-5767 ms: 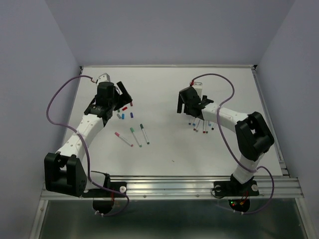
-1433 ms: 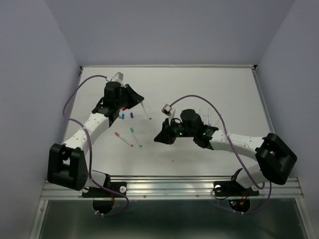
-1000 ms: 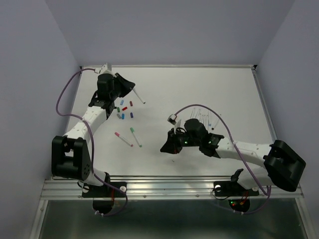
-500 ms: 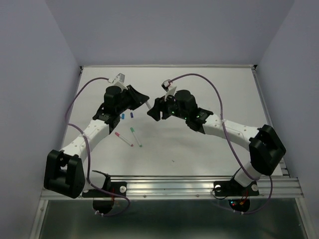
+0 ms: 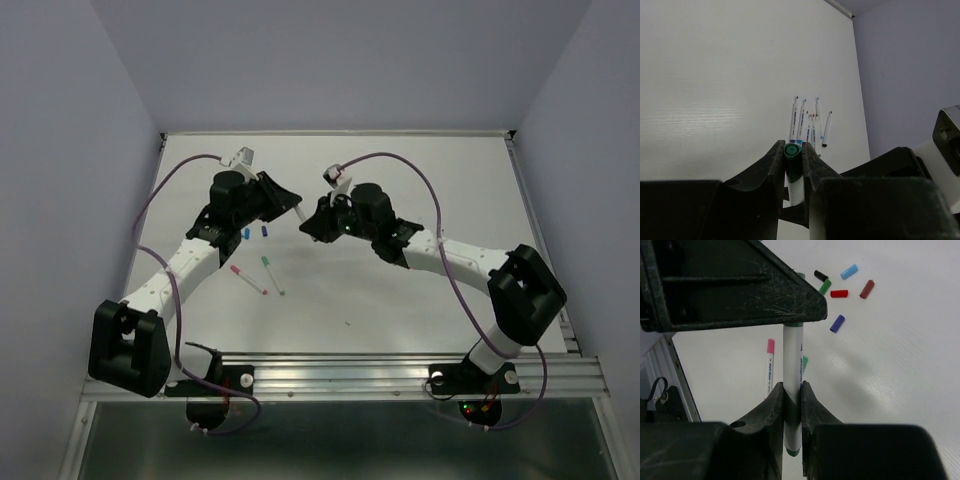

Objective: Open the pen caps

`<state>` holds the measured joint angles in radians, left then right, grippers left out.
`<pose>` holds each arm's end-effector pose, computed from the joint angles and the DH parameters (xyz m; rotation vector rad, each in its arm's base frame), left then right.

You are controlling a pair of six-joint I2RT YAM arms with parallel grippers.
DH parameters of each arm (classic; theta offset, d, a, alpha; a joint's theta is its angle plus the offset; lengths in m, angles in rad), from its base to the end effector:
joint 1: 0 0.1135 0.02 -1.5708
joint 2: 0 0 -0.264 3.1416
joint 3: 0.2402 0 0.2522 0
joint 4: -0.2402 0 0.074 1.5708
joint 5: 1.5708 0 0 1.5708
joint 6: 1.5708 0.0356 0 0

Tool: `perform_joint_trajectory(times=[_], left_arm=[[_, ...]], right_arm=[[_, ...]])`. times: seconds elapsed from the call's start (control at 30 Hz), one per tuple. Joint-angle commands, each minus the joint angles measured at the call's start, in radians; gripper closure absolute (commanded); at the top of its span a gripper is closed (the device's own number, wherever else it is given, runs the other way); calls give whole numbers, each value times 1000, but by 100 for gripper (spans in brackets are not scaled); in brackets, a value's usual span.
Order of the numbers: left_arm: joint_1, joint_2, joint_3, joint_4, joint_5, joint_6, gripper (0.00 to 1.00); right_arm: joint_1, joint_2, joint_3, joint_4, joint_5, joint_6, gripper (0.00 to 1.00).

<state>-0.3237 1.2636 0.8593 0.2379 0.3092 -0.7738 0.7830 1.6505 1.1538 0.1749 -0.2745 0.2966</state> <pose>0.2766 -0.1042 0.3061 -0.1739 1.8455 -1.0554 0.2680 0.2803 0.2784 -0.6736 1.8896 0.9759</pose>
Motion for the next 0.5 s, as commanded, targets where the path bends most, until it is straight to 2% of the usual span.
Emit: perform_joint_trajectory(times=[0.0, 0.1, 0.23, 0.33, 0.47], left_arm=[[69, 49, 109, 58, -91, 51, 100], [135, 126, 200, 77, -93, 67, 100], [161, 196, 259, 66, -134, 93, 100], [187, 252, 303, 28, -114, 96, 100], [193, 269, 258, 26, -76, 94, 100]], right_arm=[[7, -113, -220, 54, -170, 87, 99], [30, -210, -409, 126, -195, 188, 99], [39, -302, -563, 198, -241, 283, 99], [39, -356, -604, 233, -206, 328, 99], [10, -374, -553, 114, -43, 302, 99]])
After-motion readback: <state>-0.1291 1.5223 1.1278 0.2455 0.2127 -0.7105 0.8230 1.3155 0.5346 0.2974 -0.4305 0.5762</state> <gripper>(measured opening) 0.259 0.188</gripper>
